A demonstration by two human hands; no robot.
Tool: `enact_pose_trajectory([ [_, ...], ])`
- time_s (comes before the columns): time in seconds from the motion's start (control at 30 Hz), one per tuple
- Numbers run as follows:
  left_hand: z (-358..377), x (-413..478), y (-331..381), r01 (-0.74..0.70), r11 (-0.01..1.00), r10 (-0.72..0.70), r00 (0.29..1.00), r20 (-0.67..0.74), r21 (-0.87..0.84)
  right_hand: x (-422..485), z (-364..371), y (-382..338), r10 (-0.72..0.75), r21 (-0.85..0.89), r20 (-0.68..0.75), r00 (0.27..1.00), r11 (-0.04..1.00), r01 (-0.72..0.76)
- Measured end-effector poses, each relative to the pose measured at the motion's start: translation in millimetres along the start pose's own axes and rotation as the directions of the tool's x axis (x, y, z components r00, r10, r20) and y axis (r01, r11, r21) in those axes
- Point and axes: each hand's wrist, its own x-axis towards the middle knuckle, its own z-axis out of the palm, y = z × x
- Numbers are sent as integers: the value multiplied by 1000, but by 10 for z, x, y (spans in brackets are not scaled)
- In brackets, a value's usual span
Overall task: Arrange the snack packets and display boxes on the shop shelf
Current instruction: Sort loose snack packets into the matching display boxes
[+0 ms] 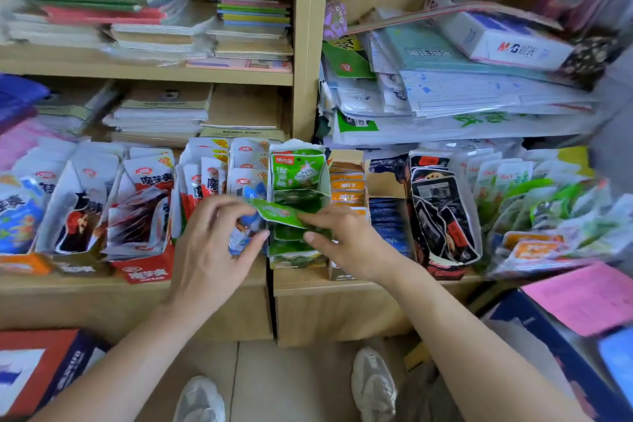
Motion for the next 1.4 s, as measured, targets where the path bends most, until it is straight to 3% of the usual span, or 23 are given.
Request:
enact_pose_trajectory([
  [0.07,16,53,-27,45,999,-45,998,41,4,-70,11,0,20,61,54,998,998,-23],
  [0.13,37,134,-77,-52,997,48,997,56,60,-134,-35,-8,33,119,74,997,992,-42],
  [0.27,96,291,-103,-136,991,137,991,11,-8,-360,-121,103,120,178,-78,990,978,-105],
  [0.43,248,451,22,-137,968,134,991,-31,-211,-646,-261,477,166,-4,-306,937,984,-176],
  [0.6,321,695,17,-343,937,339,939,-63,-63,-726,-266,640,167,-166,-353,921,957,-237],
  [0.67,345,752,7,-349,936,349,937,-5,-42,-672,-219,638,153,-183,-365,918,955,-232],
  [0.77,445,721,65,-151,988,157,963,219,-43,-570,-208,600,124,-158,-403,907,966,-202],
  [0.87,578,701,196,-43,998,22,879,476,34,-437,-256,570,67,-141,-448,892,979,-145],
  [0.97,581,756,269,69,998,-61,799,598,10,-279,-244,571,1,-245,-302,953,966,-79],
  [1.03,555,766,246,138,990,-87,800,593,-41,-220,-183,583,55,-322,-143,988,941,-99],
  [1.1,543,738,235,69,996,-28,856,516,-59,-214,-131,599,108,-340,-103,989,930,-138],
  [1.17,532,697,285,-28,994,76,867,492,-104,-272,-159,575,53,-293,-182,982,950,-105],
  [1.3,548,570,372,-159,979,203,715,669,-126,-545,-314,557,-141,-208,-170,975,973,104],
  [1.4,573,452,351,-246,966,227,671,706,-76,-765,-334,520,-185,-153,-131,974,974,165],
])
